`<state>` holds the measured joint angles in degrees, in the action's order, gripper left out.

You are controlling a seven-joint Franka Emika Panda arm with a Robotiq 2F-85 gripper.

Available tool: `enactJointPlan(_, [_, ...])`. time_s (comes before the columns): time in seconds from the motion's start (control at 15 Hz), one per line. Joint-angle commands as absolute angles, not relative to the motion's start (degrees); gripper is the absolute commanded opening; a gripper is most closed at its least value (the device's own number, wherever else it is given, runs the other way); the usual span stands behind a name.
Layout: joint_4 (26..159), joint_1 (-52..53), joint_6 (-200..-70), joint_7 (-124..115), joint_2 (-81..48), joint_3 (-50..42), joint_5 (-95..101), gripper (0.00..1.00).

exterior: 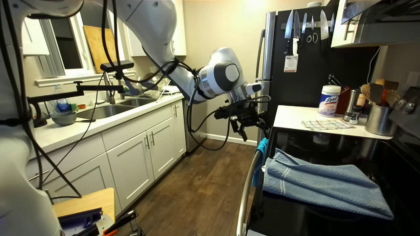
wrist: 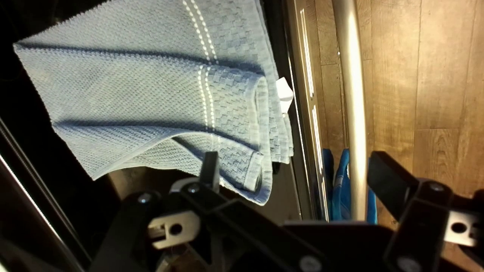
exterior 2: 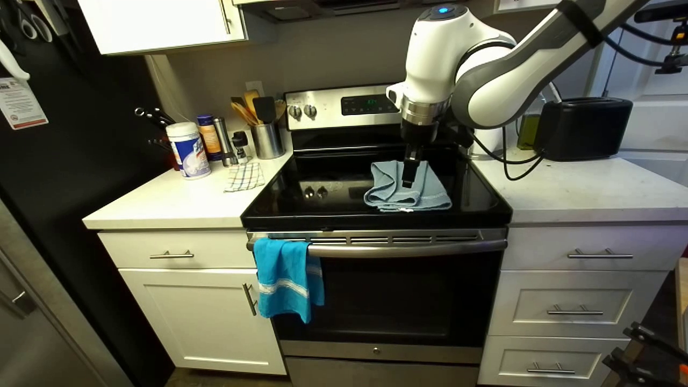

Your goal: Hang the blue towel on the oven handle

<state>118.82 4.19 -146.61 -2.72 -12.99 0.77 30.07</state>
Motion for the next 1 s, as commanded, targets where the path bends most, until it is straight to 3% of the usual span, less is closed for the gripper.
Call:
enactJointPlan(0.0, [117.22,5.88,-148.78,-6.37,-16.07,-1.13,32.89,1.0])
enactJointPlan(0.93, [102.98,10.44,-150.76,-10.7,-31.4,-8.2,41.7,1.0])
